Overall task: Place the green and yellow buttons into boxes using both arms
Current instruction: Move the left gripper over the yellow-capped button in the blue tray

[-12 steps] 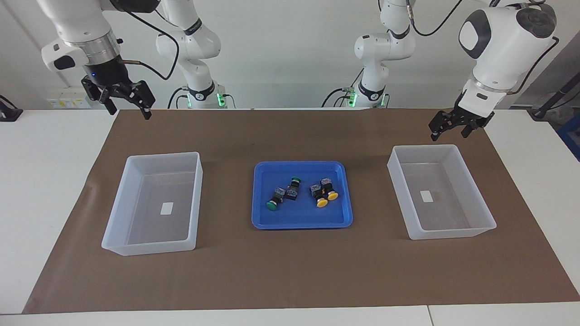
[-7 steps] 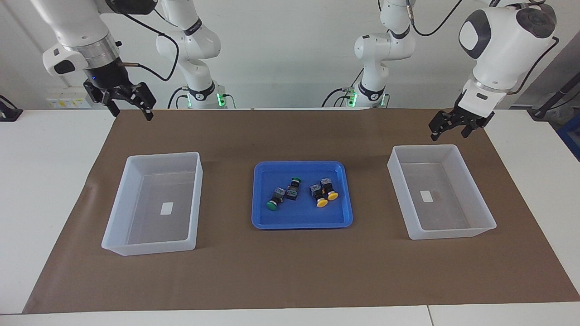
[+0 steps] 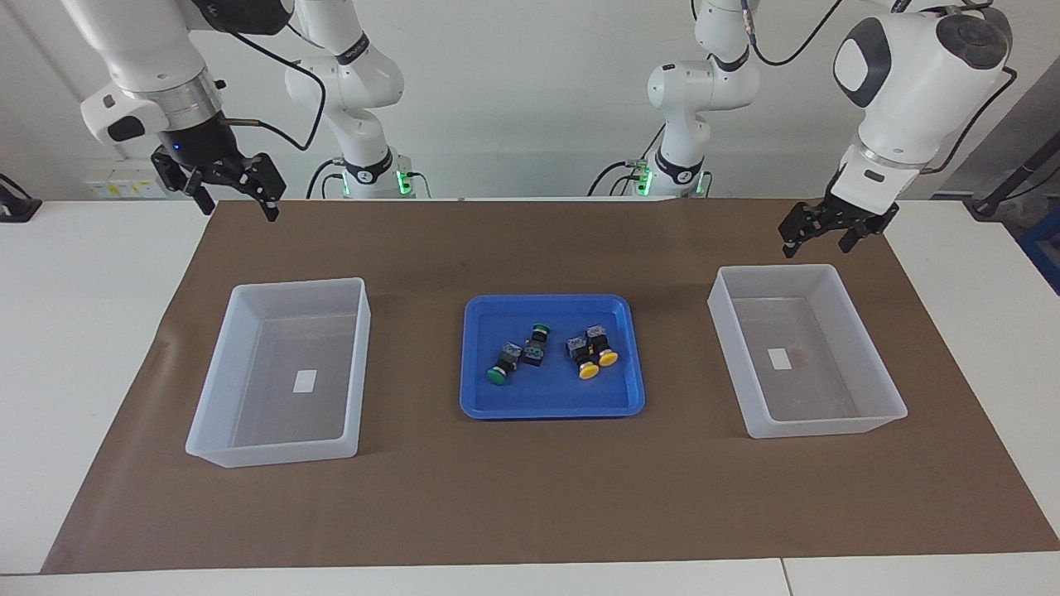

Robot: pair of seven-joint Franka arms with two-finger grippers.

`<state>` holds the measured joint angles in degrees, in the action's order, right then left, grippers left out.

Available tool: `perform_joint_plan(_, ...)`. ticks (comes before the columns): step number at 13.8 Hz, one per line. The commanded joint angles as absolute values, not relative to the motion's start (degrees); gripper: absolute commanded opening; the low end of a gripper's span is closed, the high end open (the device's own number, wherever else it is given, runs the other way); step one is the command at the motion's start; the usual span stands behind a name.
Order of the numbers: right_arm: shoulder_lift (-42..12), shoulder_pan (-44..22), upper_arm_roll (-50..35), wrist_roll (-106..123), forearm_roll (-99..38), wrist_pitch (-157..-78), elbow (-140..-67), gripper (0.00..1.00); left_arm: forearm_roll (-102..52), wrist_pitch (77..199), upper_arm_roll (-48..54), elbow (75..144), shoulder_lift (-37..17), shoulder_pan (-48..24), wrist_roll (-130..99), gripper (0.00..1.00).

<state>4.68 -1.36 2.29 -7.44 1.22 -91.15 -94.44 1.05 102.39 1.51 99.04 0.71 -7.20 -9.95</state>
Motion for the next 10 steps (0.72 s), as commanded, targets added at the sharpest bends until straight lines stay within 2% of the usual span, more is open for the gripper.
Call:
perform_joint_plan(1, 5.4, -1.1, -0.1, -10.6, 0.5, -92.3, -95.6, 1.0, 0.9, 109.8, 0.8, 104.9, 2.9, -13.4, -19.7, 1.0)
perform_joint_plan(5, 5.3, -1.0, -2.0, -13.2, 0.6, -93.3, -95.7, 1.0, 0.8, 119.2, 0.8, 110.6, 1.8, -20.0, -27.8, 1.0)
perform_joint_plan(10, 5.3, -1.2, -2.0, -13.4, 0.6, -93.6, -96.0, 1.0, 0.8, 131.3, 0.9, 116.6, -2.1, -23.7, -27.9, 1.0)
